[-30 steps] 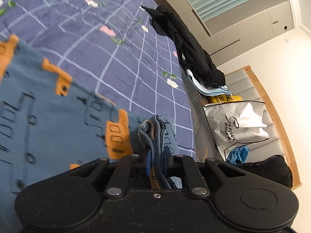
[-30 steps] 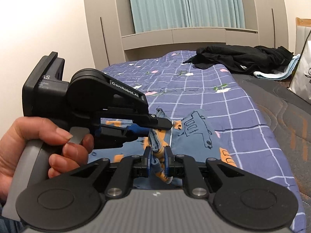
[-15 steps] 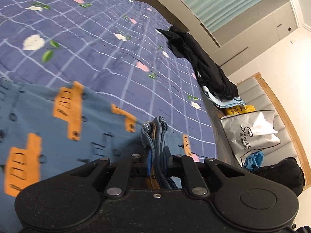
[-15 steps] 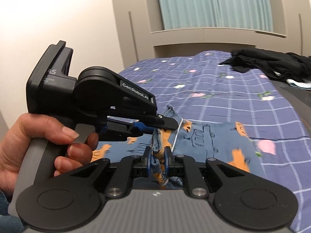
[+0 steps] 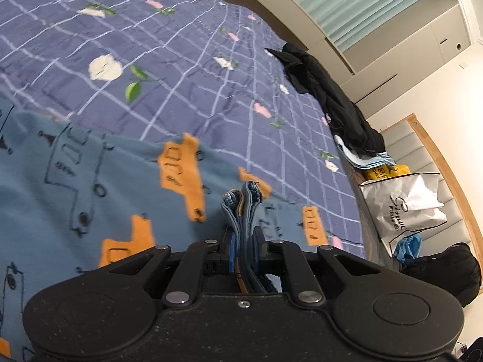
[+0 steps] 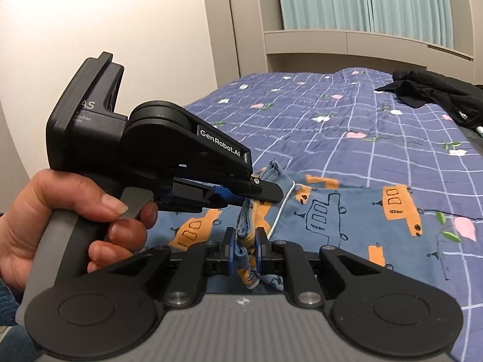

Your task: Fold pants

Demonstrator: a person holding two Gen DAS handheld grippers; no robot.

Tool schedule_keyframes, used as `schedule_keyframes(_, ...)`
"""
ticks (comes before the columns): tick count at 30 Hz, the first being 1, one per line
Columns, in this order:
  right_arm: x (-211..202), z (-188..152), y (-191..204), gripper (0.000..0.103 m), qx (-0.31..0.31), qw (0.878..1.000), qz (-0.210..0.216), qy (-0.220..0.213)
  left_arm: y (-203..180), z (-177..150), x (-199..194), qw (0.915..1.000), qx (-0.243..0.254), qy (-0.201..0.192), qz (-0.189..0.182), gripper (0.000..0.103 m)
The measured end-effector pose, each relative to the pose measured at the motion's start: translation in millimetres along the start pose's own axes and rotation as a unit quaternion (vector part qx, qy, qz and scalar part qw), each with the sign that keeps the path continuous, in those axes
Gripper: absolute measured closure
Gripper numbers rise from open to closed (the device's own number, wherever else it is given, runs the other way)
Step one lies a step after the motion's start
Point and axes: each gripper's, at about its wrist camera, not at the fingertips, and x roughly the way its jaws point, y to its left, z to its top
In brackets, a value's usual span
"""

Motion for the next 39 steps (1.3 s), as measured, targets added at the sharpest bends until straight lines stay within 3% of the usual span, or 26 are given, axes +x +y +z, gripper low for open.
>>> schedule_keyframes(4, 8.9, -4.4, 3.4, 0.087, -0.002, 1.0, -0.003, 0.01, 10.6, -2.4, 1.7, 1.0, -0.009, 0.0, 0.0, 0.089)
schedule_keyframes(5, 9.4, -5.6, 3.9, 0.082, -0.002, 1.0, -0.002, 0.011, 11.5, -3.3, 1.6, 1.0, -0.009, -0.002, 0.0, 0.088)
schedule_keyframes(6, 9.5, -6.9, 4.0, 0.08, -0.001, 1.0, 0.0, 0.011, 12.0, -3.3, 1.3, 0.9999, -0.009, -0.003, 0.004, 0.082)
schedule_keyframes(8, 9.4, -7.8, 3.2, 0.066, -0.001, 1.0, 0.001, 0.014, 12.8, -2.4, 0.5, 0.9999, -0.012, -0.003, 0.007, 0.08)
schedule_keyframes(14, -2.3, -12.6, -8.2, 0.031, -0.004, 1.0, -0.013, 0.011, 12.8, -0.3, -8.4, 0.9993, -0.017, -0.024, 0.025, 0.044)
schedule_keyframes(16, -9.1, -14.6, -15.0, 0.019, -0.001, 1.0, -0.026, 0.005, 7.4, -1.9, -10.1, 0.9985, -0.001, -0.035, 0.041, 0.027)
schedule_keyframes(22, -18.9, -18.3, -49.2, 0.001, 0.03, 0.995, -0.092, -0.013, -11.1, -12.9, -0.3, 0.9912, 0.076, -0.044, 0.099, 0.021)
schedule_keyframes(28, -13.1, -19.5, -91.7, 0.0, 0.055, 0.983, -0.175, -0.006, -19.4, -26.2, 6.5, 0.981, 0.13, -0.052, 0.134, 0.02)
schedule_keyframes(33, -2.1, -27.1, -123.3, 0.0, 0.075, 0.97, -0.23, 0.022, -19.7, -31.4, 7.5, 0.978, 0.147, -0.056, 0.137, 0.018)
schedule_keyframes(36, 1.3, -36.0, -134.9, 0.0, 0.091, 0.967, -0.236, 0.03, -20.3, -28.6, 7.8, 0.978, 0.146, -0.054, 0.139, 0.013)
schedule_keyframes(39, 0.6, -39.7, -135.9, 0.0, 0.095, 0.967, -0.236, 0.025, -22.0, -20.3, 9.8, 0.9745, 0.134, -0.065, 0.167, 0.006)
